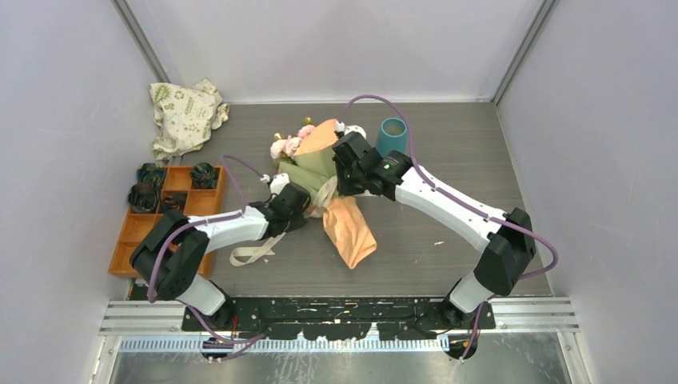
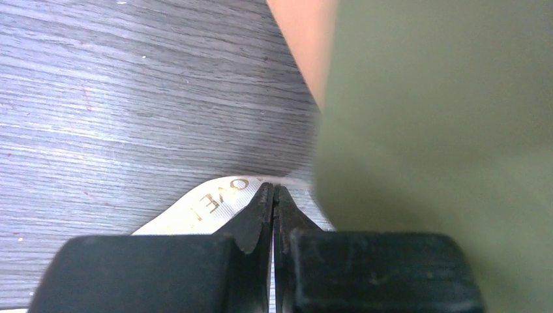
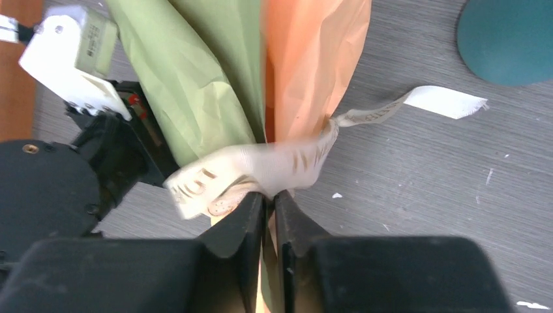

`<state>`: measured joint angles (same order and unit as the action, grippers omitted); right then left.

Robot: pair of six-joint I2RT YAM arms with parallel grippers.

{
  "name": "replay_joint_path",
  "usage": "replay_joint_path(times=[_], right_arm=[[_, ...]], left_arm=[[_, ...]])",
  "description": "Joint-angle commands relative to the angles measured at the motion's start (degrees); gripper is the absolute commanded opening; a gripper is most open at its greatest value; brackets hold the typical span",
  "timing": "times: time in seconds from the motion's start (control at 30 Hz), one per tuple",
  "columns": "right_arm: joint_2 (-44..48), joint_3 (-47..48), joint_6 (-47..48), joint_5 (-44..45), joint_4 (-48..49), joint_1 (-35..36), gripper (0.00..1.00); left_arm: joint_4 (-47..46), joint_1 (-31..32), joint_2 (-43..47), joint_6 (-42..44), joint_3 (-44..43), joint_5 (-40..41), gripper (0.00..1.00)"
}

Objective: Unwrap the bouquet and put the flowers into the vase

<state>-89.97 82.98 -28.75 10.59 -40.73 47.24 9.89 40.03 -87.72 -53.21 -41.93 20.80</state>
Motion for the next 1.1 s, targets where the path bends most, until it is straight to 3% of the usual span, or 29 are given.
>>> replay_joint_path(times=[0.0, 0.07, 0.17, 0.37, 0.53, 0.77, 1.07], right_arm=[[0.99, -1.53, -0.88, 1.59, -0.66, -0.05, 0.31], [1.18, -2.79, -1.26, 1.60, -0.22, -0.04, 0.48], [1.81, -4.00, -1.23, 2.00, 0.16, -0.05, 0.55], [2.42, -5.60, -0.49, 0.57, -0.94, -0.07, 0.48], [2.47, -10.16, -1.29, -1.59, -0.25, -0.06, 0.46], [-2.18, -13.24, -2.92, -3.63, 1.99, -0.05, 0.51], [-5.10, -13.02, -3.63, -0.95, 4.98, -2.05, 0.52]], left_arm=[[0.77, -0.45, 3.59, 0.83, -0.89, -1.70, 0.00], [2.45, -0.44, 5.24, 1.48, -1.70, -0.75, 0.00], [5.10, -0.88, 8.17, 2.79, -2.80, 1.01, 0.00], [9.21, -1.79, 14.87, 5.30, -5.71, -0.19, 0.00], [5.74, -1.69, 17.46, 9.43, -6.64, -11.48, 0.02], [0.87, -0.01, 12.60, 12.14, -7.07, -20.09, 0.03], [-0.29, 2.39, 9.25, 12.25, -7.93, -19.74, 0.04]])
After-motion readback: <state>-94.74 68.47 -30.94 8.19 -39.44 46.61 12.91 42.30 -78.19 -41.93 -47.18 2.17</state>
